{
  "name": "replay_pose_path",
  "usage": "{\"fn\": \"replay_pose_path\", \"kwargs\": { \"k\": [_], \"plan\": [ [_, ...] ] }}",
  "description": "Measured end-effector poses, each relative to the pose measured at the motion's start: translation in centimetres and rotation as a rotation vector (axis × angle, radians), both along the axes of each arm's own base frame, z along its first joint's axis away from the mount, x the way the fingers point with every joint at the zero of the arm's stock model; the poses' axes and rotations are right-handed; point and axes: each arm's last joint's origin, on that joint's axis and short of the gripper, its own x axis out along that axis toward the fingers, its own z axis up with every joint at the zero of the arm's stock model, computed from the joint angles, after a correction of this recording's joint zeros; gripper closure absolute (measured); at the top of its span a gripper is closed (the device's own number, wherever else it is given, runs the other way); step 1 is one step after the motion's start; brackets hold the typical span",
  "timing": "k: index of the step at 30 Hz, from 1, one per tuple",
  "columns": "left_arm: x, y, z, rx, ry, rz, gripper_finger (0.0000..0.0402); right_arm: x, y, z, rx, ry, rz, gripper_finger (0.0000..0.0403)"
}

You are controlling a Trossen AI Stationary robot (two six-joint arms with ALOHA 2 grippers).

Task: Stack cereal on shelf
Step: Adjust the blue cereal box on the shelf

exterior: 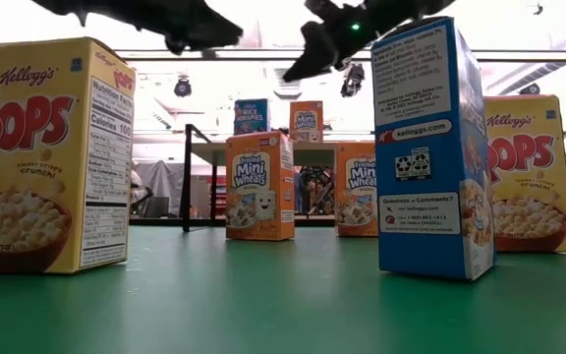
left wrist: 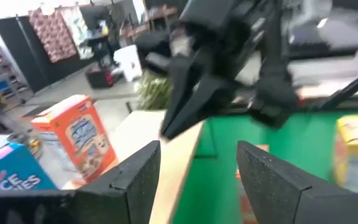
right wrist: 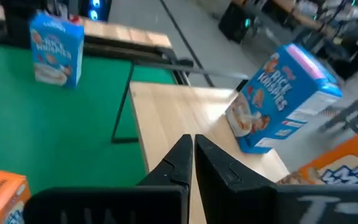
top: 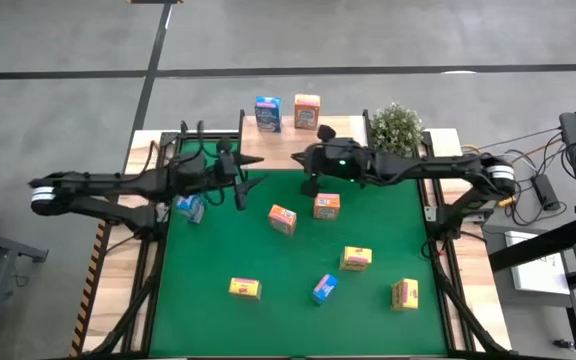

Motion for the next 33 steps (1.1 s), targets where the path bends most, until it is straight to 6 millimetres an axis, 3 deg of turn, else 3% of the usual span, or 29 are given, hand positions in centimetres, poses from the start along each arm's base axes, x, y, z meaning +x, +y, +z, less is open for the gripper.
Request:
{"fn": "replay_pose_path", "kwargs": {
  "k": [6, 17, 24, 33],
  "plan": [
    [2.0, 3.8, -0.1, 0.019, 0.120, 0.123, 0.0249, -2.7, 0.3, -0.4, -0.051, -0.080, 0.009, 0.0394],
    [3.7, 10.1, -2.6, -0.021, 0.213, 0.267, 0.0390, -5.9, 0.5, -0.8, -0.065, -0.140, -0.007, 0.0394],
    [4.7, 12.1, -5.3, -0.034, 0.266, 0.300, 0.0397, -6.4, -0.5, -2.0, -0.056, -0.104, -0.046, 0.0394],
    [4.9, 14.2, -6.4, -0.026, 0.231, 0.352, 0.0401, -6.7, -1.3, -2.3, -0.042, -0.102, -0.081, 0.0394]
  ]
}}
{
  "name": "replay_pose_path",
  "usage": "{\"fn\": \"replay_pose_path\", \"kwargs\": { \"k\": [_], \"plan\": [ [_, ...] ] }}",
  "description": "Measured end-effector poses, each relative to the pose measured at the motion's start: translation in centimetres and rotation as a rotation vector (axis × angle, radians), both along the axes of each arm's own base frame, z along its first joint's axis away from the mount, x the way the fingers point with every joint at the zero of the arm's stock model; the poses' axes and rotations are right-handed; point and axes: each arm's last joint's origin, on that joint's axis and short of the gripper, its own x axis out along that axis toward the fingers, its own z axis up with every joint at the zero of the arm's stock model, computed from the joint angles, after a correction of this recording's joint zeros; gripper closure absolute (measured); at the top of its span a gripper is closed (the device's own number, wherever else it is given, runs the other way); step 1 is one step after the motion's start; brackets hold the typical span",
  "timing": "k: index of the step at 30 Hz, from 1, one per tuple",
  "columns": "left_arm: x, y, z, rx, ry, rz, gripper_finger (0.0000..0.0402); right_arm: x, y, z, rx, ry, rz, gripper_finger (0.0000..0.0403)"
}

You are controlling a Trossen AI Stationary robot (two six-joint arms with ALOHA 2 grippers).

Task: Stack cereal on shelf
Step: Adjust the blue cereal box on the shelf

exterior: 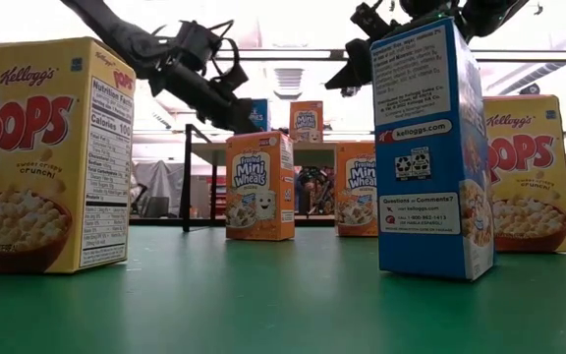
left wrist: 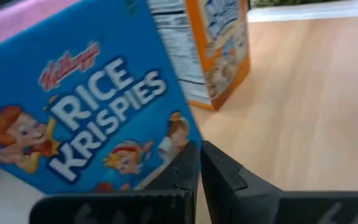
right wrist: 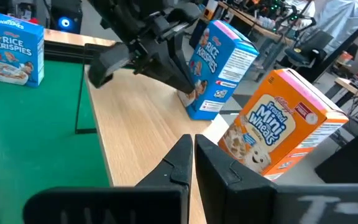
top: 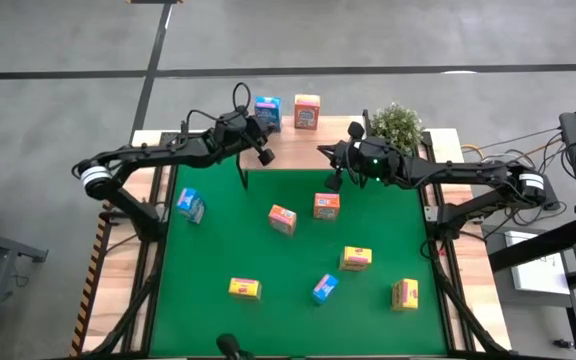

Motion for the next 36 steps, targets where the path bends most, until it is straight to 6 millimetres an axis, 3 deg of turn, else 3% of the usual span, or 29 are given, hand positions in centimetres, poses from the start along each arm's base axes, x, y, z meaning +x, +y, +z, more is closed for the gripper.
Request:
{"fn": "replay_pose_path", "kwargs": {
  "k": [14, 36],
  "plan": [
    [0.7, 0.9, -1.3, -0.027, -0.044, 0.027, 0.0402, 0.0, -0.1, 0.0, -0.001, 0.001, -0.003, 0.0394],
    [0.3, 0.8, -1.0, -0.036, -0.038, 0.093, 0.0401, 0.0, -0.1, -0.1, 0.005, 0.003, -0.005, 0.0394]
  ]
}}
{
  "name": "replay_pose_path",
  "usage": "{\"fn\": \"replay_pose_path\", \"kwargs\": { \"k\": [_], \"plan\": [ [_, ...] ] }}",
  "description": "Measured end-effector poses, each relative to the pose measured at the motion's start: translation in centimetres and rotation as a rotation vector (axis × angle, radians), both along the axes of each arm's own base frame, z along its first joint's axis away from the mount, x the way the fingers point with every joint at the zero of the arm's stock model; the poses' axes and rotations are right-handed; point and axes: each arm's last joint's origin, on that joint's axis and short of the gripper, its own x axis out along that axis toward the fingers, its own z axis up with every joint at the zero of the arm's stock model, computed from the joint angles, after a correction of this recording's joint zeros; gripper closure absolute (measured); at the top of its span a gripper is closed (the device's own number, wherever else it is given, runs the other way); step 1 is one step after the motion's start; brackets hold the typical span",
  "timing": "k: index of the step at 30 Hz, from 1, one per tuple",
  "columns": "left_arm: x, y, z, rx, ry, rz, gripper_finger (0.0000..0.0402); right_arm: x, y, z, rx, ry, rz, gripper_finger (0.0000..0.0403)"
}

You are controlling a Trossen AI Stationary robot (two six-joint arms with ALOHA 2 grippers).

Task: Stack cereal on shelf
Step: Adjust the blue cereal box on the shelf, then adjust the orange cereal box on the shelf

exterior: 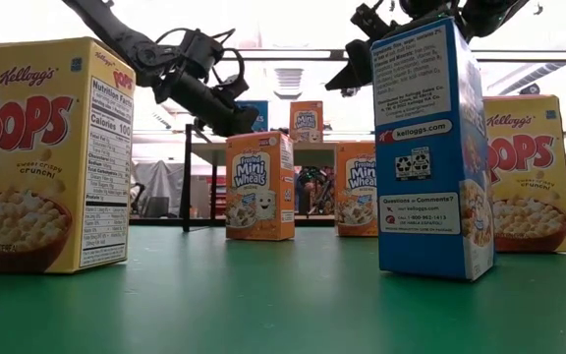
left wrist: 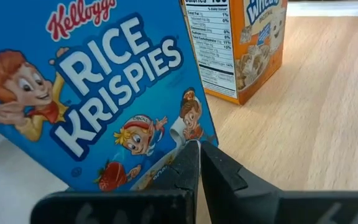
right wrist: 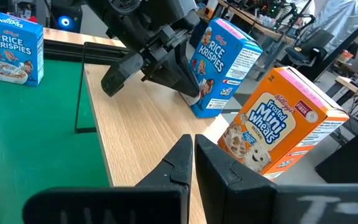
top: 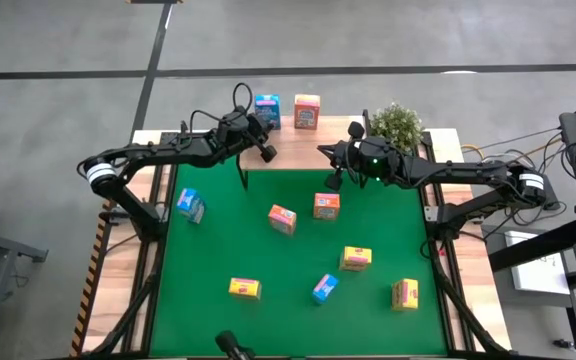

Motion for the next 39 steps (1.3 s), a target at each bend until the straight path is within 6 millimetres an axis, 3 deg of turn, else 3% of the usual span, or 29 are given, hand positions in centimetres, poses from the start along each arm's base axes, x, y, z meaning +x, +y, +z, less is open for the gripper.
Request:
{"fn": "replay_pose_path", "kwargs": {
  "k": [6, 10, 18, 22, 30, 39],
  "plan": [
    [0.2, -0.9, 0.5, 0.003, -0.009, -0.026, 0.0401, 0.0, 0.0, -0.1, 0.002, 0.005, 0.000, 0.0394],
    [-0.1, -2.4, 2.1, 0.018, -0.010, -0.062, 0.0401, 0.0, 0.0, -0.2, 0.024, 0.006, -0.004, 0.0394],
    [-2.2, -7.4, 6.3, 0.023, -0.005, -0.181, 0.0401, -0.2, 0.3, -1.0, 0.142, 0.029, 0.015, 0.0394],
    [-3.0, -10.6, 7.2, -0.004, -0.003, -0.268, 0.0401, -0.1, 0.5, -1.1, 0.238, 0.006, 0.056, 0.0394],
    [-4.1, -15.8, 6.1, -0.024, -0.007, -0.451, 0.0401, 0.0, 0.3, -0.8, 0.325, -0.089, -0.028, 0.0394],
    [-5.5, -16.3, 5.1, 0.038, -0.016, -0.451, 0.0402, 0.1, -2.6, -1.7, 0.298, -0.132, -0.177, 0.0394]
  ]
}}
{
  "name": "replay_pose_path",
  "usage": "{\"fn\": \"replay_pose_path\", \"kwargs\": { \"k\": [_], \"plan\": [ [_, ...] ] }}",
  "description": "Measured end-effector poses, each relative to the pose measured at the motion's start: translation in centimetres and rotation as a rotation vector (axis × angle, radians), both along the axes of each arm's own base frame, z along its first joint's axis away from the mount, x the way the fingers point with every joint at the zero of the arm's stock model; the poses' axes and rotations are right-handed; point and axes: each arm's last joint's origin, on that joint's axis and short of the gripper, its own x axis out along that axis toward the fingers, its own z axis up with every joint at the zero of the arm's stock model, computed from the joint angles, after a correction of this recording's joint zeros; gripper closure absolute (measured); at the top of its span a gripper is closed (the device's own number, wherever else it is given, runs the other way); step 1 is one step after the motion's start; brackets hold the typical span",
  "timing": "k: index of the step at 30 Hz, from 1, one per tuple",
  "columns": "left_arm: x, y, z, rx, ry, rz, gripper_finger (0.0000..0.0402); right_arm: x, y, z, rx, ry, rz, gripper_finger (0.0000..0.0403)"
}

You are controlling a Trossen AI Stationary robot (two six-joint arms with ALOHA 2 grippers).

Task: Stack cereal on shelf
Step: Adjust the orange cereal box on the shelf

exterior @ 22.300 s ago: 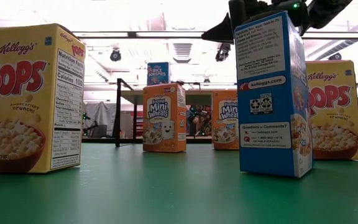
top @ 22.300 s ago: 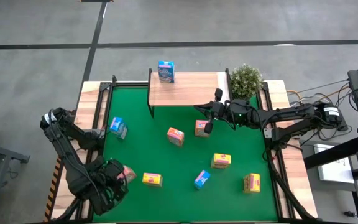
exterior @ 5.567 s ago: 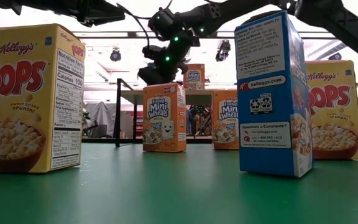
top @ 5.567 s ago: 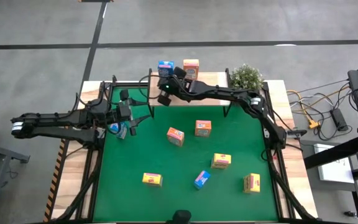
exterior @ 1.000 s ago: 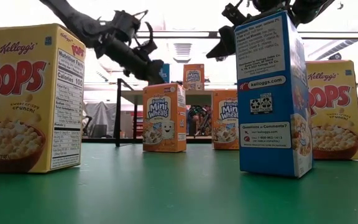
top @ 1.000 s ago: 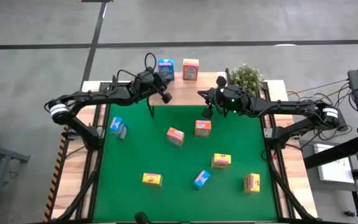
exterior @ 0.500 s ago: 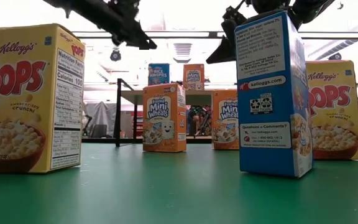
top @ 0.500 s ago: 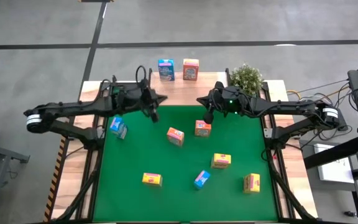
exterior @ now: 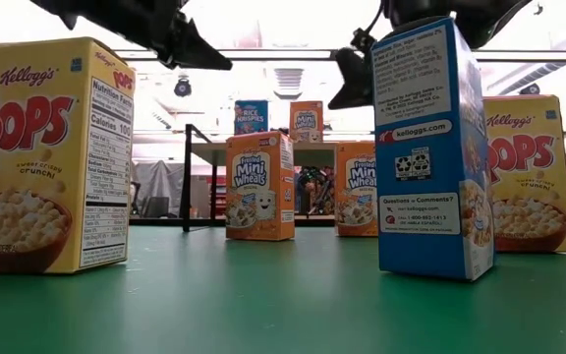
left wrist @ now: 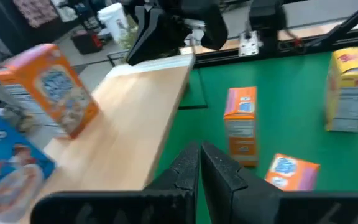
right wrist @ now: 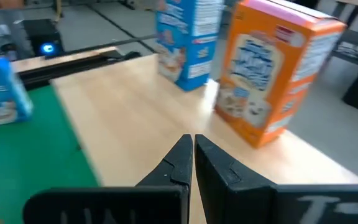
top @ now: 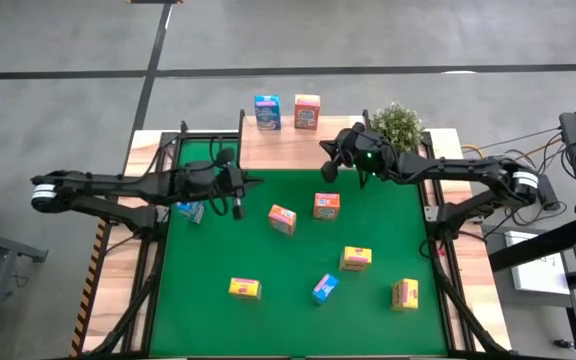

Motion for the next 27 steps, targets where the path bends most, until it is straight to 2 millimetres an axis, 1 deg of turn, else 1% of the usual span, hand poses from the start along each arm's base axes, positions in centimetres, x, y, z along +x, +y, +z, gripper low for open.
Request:
{"fn": "replay_pose_path", "kwargs": {
  "k": [3, 7, 11, 14, 18, 21, 24, 27],
  "plan": [
    [-0.2, 0.2, -0.1, 0.084, 0.027, 0.050, 0.0401, 0.0, -1.8, -0.5, -0.014, -0.008, -0.030, 0.0394],
    [-0.3, 0.5, -0.1, 0.163, 0.059, 0.134, 0.0402, 0.4, -4.2, -0.3, 0.015, -0.019, -0.013, 0.0394],
    [-0.3, 0.6, -0.5, 0.166, 0.073, 0.151, 0.0402, 1.7, -6.2, 0.2, 0.003, -0.009, 0.007, 0.0394],
    [-0.3, 0.6, -0.6, 0.167, 0.078, 0.151, 0.0402, 2.7, -7.3, 0.6, 0.002, 0.031, 0.002, 0.0394],
    [-0.3, 0.6, -0.8, 0.146, 0.077, 0.159, 0.0402, 3.6, -8.0, 1.1, 0.025, 0.084, -0.011, 0.0394],
    [-0.4, 0.6, -1.0, 0.134, 0.084, 0.163, 0.0401, 3.9, -8.3, 1.1, 0.031, 0.141, -0.055, 0.0394],
    [-0.4, 0.6, -1.3, 0.124, 0.094, 0.165, 0.0402, 3.9, -8.4, 0.7, 0.044, 0.189, -0.075, 0.0394],
    [-0.4, 0.6, -1.3, 0.110, 0.091, 0.170, 0.0402, 3.7, -8.3, 0.4, 0.052, 0.198, -0.094, 0.0394]
  ]
}}
